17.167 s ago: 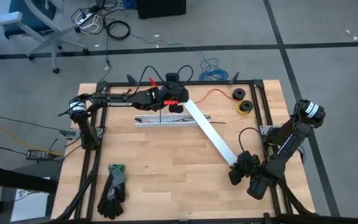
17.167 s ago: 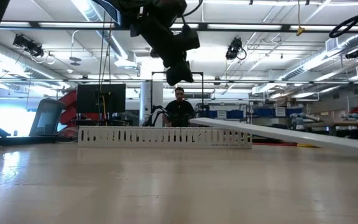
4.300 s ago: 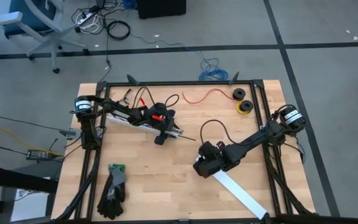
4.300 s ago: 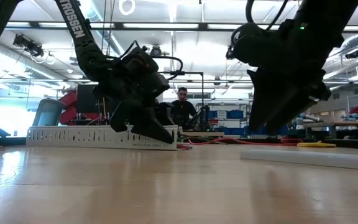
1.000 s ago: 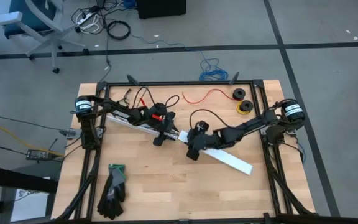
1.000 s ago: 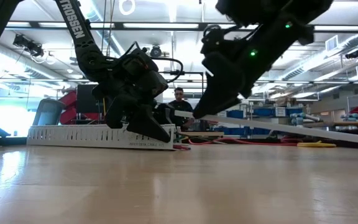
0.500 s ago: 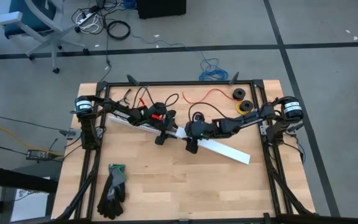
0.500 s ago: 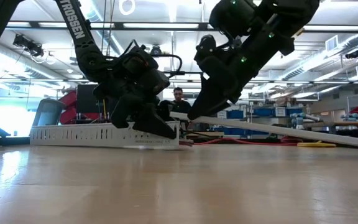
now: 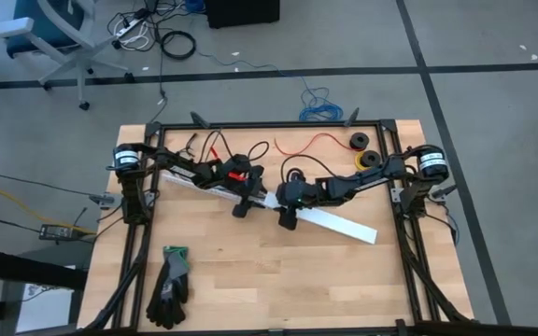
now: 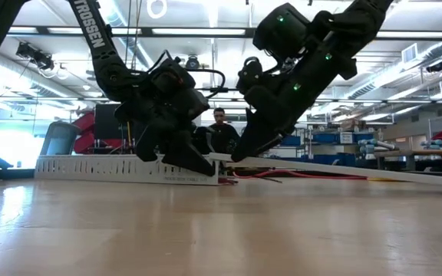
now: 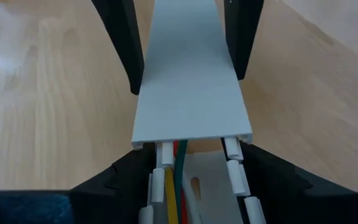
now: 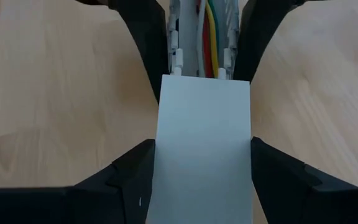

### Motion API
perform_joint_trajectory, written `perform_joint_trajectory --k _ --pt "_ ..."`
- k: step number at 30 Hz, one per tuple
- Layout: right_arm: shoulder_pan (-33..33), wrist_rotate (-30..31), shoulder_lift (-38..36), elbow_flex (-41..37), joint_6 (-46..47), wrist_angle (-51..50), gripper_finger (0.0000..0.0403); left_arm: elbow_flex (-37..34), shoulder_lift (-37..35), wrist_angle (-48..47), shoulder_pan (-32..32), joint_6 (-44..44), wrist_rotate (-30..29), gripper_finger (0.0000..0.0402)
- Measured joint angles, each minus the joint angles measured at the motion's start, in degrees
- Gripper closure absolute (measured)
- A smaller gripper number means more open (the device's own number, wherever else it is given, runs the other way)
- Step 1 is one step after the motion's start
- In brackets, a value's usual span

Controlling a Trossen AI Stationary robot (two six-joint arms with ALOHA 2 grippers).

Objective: Ziptie cables
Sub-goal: Close the cable duct with the cable duct lid

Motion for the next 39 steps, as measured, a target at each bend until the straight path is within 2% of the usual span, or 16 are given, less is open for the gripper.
perform_joint_trajectory --k 4,12,16,20,26,30,33,39 --pt "-0.4 -0.3 0.1 0.0 -0.6 0.3 0.0174 0.0 0.0 0.0 0.0 0.0 -1.0 0.0164" --pt "-1.5 -2.8 0.2 0.3 -1.4 1.5 0.0174 0.2 0.0 0.0 -0.1 0.0 -1.8 0.0109" --pt "-2.2 -3.3 0.2 0.3 -1.4 1.6 0.0174 0.2 0.0 0.1 0.0 0.0 -3.9 0.0094" --pt "-2.3 -3.3 0.2 0.3 -1.4 1.6 0.0174 0.2 -0.4 -0.4 0.2 0.0 -6.7 0.0092" --pt "-2.3 -3.6 0.2 0.3 -1.4 1.5 0.0174 0.2 -3.1 -5.6 1.0 1.9 -7.2 0.0092" --pt "-2.6 -3.9 0.2 0.3 -1.4 1.5 0.0174 0.2 -4.6 -8.9 1.3 2.8 -6.4 0.0092" --pt "-2.9 -4.3 0.2 0.3 -1.7 1.8 0.0174 0.2 -4.6 -8.8 1.1 2.9 -4.1 0.0092" --pt "-2.9 -4.3 0.2 0.3 -2.8 4.6 0.0174 0.2 -4.0 -8.5 0.5 2.9 -3.9 0.0092"
